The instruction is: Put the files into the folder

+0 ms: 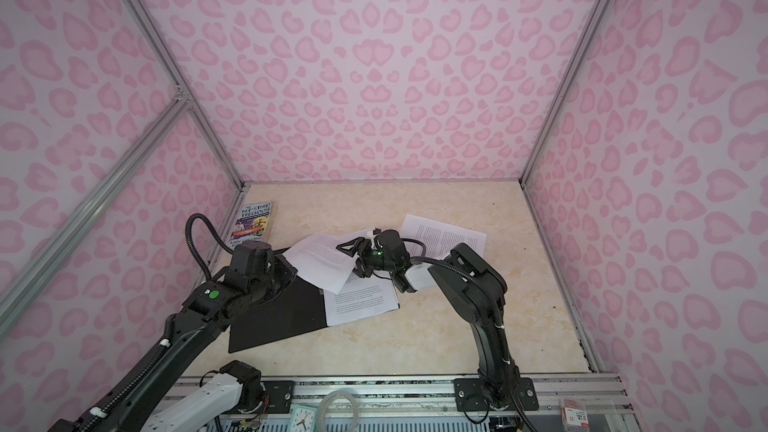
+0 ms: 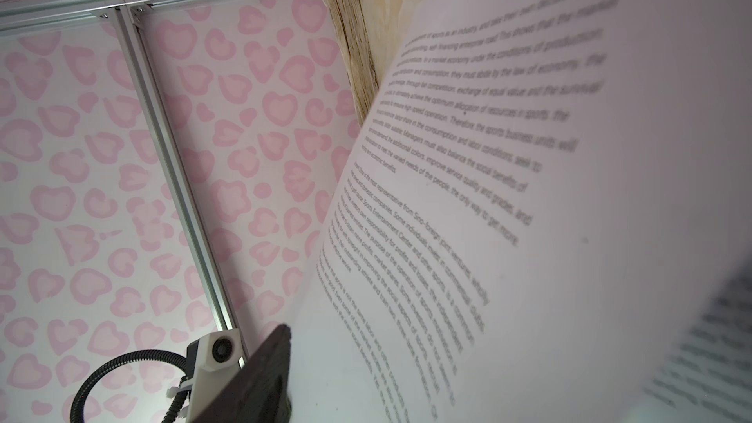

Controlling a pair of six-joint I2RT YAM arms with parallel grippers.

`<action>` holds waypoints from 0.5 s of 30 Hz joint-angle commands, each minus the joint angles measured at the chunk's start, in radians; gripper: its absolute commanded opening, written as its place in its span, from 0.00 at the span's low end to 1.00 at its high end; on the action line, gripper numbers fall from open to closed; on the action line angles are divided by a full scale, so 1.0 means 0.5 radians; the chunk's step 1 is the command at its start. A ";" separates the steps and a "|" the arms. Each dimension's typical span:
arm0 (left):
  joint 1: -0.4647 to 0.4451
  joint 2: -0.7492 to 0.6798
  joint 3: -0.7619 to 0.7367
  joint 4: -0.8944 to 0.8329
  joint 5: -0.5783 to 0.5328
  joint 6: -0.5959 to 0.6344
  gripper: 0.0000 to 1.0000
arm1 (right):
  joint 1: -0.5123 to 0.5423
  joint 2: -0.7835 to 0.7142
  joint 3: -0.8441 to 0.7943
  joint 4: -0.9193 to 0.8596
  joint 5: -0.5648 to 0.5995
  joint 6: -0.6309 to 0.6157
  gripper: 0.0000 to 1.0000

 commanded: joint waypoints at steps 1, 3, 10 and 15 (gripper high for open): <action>0.002 0.002 0.010 0.051 -0.009 -0.014 0.04 | 0.002 0.020 -0.036 0.153 0.055 0.075 0.61; 0.002 0.002 0.009 0.056 -0.007 -0.013 0.04 | 0.002 0.021 -0.047 0.179 0.061 0.092 0.58; 0.001 0.017 0.003 0.069 0.002 -0.021 0.04 | 0.002 0.024 -0.064 0.199 0.060 0.111 0.41; 0.003 0.026 0.020 0.085 -0.007 0.011 0.04 | 0.000 0.032 -0.010 0.155 -0.001 0.076 0.02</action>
